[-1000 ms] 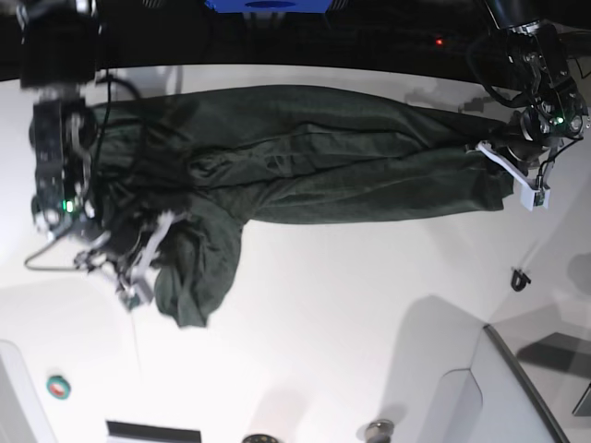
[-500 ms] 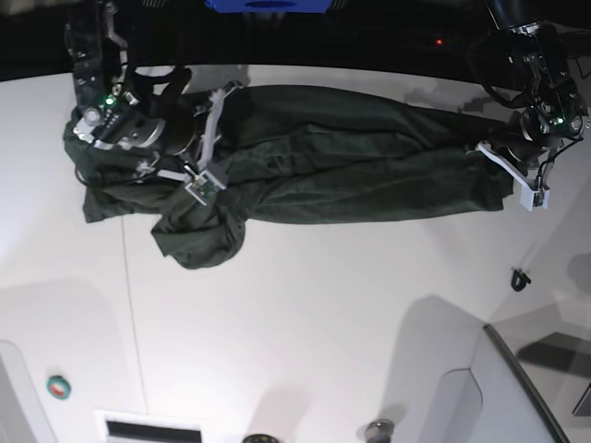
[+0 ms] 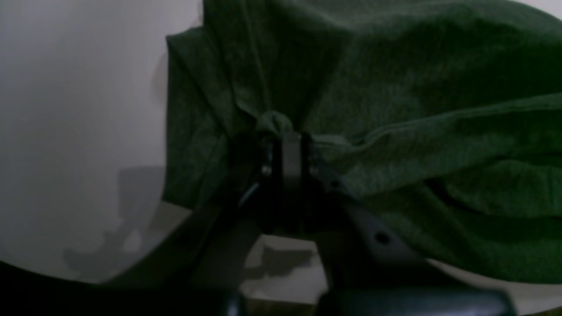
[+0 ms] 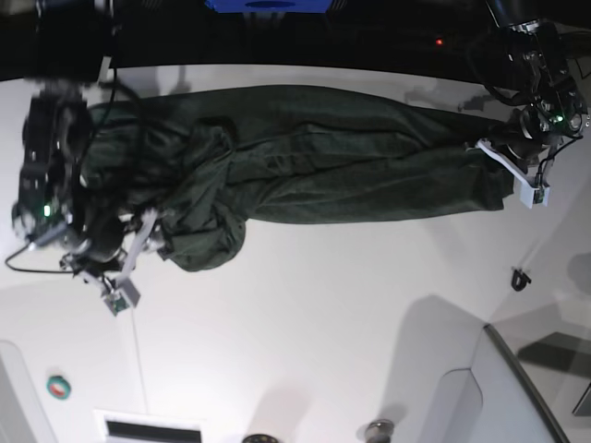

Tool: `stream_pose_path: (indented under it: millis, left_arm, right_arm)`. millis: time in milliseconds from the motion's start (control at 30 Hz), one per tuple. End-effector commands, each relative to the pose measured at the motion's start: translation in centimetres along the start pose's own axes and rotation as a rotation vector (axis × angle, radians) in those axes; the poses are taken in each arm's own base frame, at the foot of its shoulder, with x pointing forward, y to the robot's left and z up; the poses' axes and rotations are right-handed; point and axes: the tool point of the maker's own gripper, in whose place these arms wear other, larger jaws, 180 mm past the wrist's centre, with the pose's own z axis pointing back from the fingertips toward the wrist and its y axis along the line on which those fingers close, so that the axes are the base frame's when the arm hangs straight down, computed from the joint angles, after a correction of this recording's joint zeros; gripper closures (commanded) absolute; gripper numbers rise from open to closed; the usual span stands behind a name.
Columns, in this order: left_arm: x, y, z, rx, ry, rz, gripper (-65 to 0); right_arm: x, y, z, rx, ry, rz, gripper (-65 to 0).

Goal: Layout the t-shirt on the table in an organized manner, then fold the t-shirt properly
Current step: 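Grasp the loose sleeve with the right gripper and tuck it onto the strip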

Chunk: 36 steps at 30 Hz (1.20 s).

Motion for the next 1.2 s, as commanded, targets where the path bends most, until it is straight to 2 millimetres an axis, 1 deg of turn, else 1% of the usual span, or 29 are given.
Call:
stream_pose_path:
  millis: [0,67,100,133,267,400,500,533,567,600,667,700,733,767,800,833,933,1000,1067,1167]
  left_arm:
    - [1.3,0.6,0.5,0.012,-0.039,-0.011,0.0]
    - [1.3,0.6,0.5,0.012,-0.039,-0.011,0.0]
    - [1.3,0.6,0.5,0.012,-0.039,-0.011,0.0]
    - [1.3,0.6,0.5,0.012,-0.039,-0.011,0.0]
    - [1.3,0.6,0.5,0.012,-0.039,-0.011,0.0]
    - [1.3,0.6,0.5,0.012,-0.039,-0.011,0.0]
    - [1.3,0.6,0.5,0.012,-0.039,-0.011,0.0]
    - [1.3,0.7,0.5,0.013,-0.039,-0.01,0.0]
    - [1.3,0.7,0.5,0.013,-0.039,-0.01,0.0]
    - [1.3,0.7,0.5,0.013,-0.039,-0.01,0.0]
    - [1.3,0.7,0.5,0.014,-0.039,-0.009,0.0]
    - [1.3,0.7,0.5,0.014,-0.039,-0.009,0.0]
    - [1.3,0.7,0.5,0.014,-0.039,-0.009,0.0]
    - [1.3,0.8,0.5,0.016,-0.04,-0.009,0.0]
    - [1.3,0.8,0.5,0.016,-0.04,-0.009,0.0]
    - [1.3,0.9,0.6,0.021,-0.039,-0.013,0.0]
    - [0.9,1.6,0.6,0.074,-0.01,-0.063,0.0]
    - [0.8,2.0,0.6,0.106,0.006,-0.093,0.0]
    - [0.9,2.0,0.6,0.104,0.005,-0.091,0.0]
    - [1.1,1.9,0.7,0.093,-0.005,-0.08,0.0]
  right_arm:
    - [1.6,-1.0,-0.4,0.006,-0.042,-0.022,-38.9]
    - [1.7,-2.5,-1.9,0.021,-0.041,-0.071,-38.9]
    - [1.7,-2.8,-2.7,0.034,-0.041,-0.085,-38.9]
    - [1.4,-2.7,-3.6,0.051,-0.034,-0.101,-38.9]
    - [0.6,-2.2,-6.0,0.106,-0.026,-0.171,-38.9]
    - [0.1,-1.8,-7.8,0.143,-0.042,-0.243,-38.9]
    - [-0.2,-1.6,-8.7,0.159,-0.053,-0.283,-38.4]
    - [-0.3,-1.7,-8.8,0.16,-0.054,-0.289,-36.5]
    - [-0.3,-1.7,-8.8,0.16,-0.058,-0.292,-31.1]
    - [-0.3,-1.6,-8.8,0.162,-0.06,-0.29,-22.7]
    - [-0.2,-1.6,-8.6,0.161,-0.069,-0.287,-0.6]
    - [0.2,-1.6,-8.4,0.158,-0.078,-0.276,0.0]
    - [-0.3,-1.4,-8.2,0.156,-0.069,-0.266,-1.2]
    - [-0.2,-1.3,-7.7,0.15,-0.069,-0.244,-2.4]
    - [0.3,-1.1,-7.1,0.142,-0.076,-0.218,-0.8]
    - [0.7,-0.4,-6.6,0.142,-0.08,-0.193,0.0]
    - [1.3,0.9,-4.7,0.125,-0.072,-0.111,-0.2]
    - [1.6,3.7,-3.6,0.157,-0.059,0.003,-0.2]
    - [1.6,6.3,-2.7,0.184,-0.05,0.095,-0.2]
    - [1.8,11.2,-1.4,0.243,-0.068,0.21,-0.2]
